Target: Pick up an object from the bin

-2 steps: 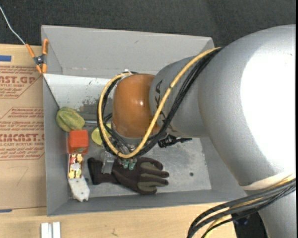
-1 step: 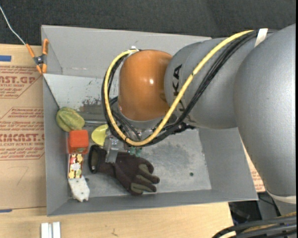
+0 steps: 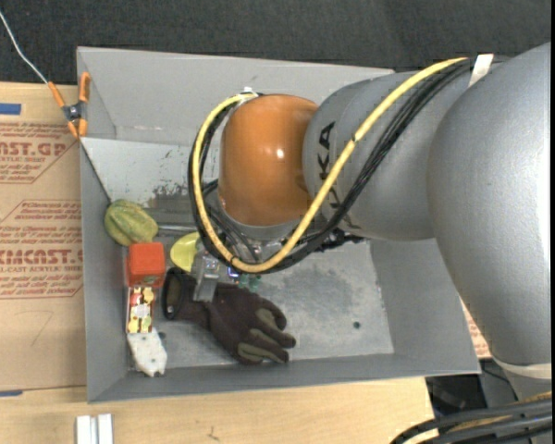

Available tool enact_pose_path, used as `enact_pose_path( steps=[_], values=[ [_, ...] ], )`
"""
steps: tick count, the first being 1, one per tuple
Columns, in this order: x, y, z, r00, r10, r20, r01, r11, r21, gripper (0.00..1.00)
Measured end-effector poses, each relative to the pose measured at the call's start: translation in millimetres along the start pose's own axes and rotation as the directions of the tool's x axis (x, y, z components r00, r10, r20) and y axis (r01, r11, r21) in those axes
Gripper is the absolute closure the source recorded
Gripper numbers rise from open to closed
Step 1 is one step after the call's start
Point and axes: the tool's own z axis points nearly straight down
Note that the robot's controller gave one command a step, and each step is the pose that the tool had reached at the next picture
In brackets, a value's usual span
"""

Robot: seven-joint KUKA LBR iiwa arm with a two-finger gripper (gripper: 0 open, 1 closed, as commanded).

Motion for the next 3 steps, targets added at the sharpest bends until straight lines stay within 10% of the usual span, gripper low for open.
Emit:
enact_pose_path(
  steps=[1,3],
  values=[
    [-15.1,2.4,68.3,0.965,-0.262,-0.005,0.262,0.965,0.001,1.0],
    [-11.8,29.4,108.7,0.935,-0.354,-0.007,0.354,0.935,-0.001,1.0]
  ],
)
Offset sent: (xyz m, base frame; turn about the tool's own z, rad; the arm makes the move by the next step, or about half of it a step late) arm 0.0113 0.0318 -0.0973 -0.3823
